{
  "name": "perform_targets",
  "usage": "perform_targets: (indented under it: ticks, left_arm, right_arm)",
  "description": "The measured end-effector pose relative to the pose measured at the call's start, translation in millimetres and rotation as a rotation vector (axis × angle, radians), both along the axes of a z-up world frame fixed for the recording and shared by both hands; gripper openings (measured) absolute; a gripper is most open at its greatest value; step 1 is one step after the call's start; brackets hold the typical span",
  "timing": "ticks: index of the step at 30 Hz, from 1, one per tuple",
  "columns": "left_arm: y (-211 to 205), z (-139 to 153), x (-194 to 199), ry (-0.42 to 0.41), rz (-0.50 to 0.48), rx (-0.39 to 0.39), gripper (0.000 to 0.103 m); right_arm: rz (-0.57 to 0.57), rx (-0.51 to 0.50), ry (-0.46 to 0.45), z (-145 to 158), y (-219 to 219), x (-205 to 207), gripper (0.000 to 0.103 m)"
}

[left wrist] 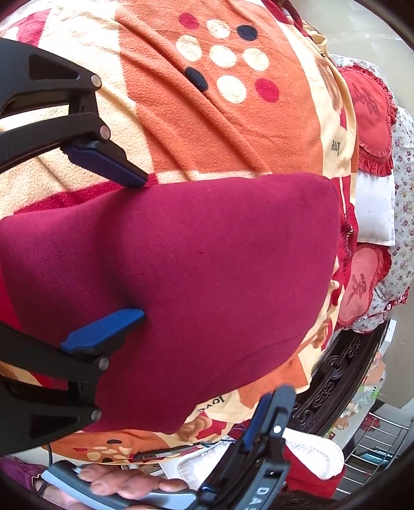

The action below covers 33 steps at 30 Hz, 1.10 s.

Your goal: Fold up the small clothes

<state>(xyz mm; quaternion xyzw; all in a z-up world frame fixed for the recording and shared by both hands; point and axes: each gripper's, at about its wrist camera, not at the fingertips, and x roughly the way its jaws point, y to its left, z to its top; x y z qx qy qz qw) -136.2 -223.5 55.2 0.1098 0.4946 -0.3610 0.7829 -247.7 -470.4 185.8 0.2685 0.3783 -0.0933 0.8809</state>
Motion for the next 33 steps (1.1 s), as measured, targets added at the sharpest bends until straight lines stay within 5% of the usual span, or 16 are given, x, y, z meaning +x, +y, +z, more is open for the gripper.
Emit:
perform_targets:
  ticks: [6,10,14,17,18,19,23,26,29,33]
  left_arm:
    - [-3.1,-2.8,4.2,0.021,0.001,-0.008,0.085]
    - [-3.1,-7.7,9.2,0.051,0.008,-0.024,0.087]
    - [8.8,-3.1,17.7,0.111,0.013,-0.089,0.087]
    - [20.6,2.4,25.6,0.128,0.01,-0.167,0.089]
    - [22.4,1.8,28.5,0.142,0.007,-0.185,0.091]
    - [22.8,-0.1,31.4,0.163,0.008,-0.197,0.092]
    - [15.2,-15.4,38.2,0.25,0.0,-0.214,0.097]
    - [6.4,-30.0,39.6,0.311,0.0,-0.191,0.097]
    - [3.1,-30.7,35.8,0.29,-0.006,-0.192,0.097]
    - [10.0,-22.2,37.1,0.291,0.008,-0.197,0.076]
  right_arm:
    - [0.101,-0.082,0.153,-36.1,19.6,28.7,0.01]
    - [0.085,-0.04,0.126,-59.9,9.4,27.9,0.01]
    - [0.117,-0.026,0.099,-44.0,7.7,18.5,0.011]
    - [0.09,0.047,0.052,-35.3,-5.5,-6.2,0.037]
    - [0.085,0.082,0.036,-36.5,-9.9,-14.4,0.056]
    - [0.088,0.128,0.03,-40.8,-13.8,-20.3,0.064]
    - [0.081,0.227,0.114,-72.7,-21.4,-30.7,0.066]
    - [0.105,0.346,0.053,-86.8,-21.9,-30.9,0.066]
    - [0.14,0.395,0.076,-102.6,-13.6,-16.4,0.066]
    - [0.134,0.354,0.081,-92.2,-3.6,-8.1,0.038]
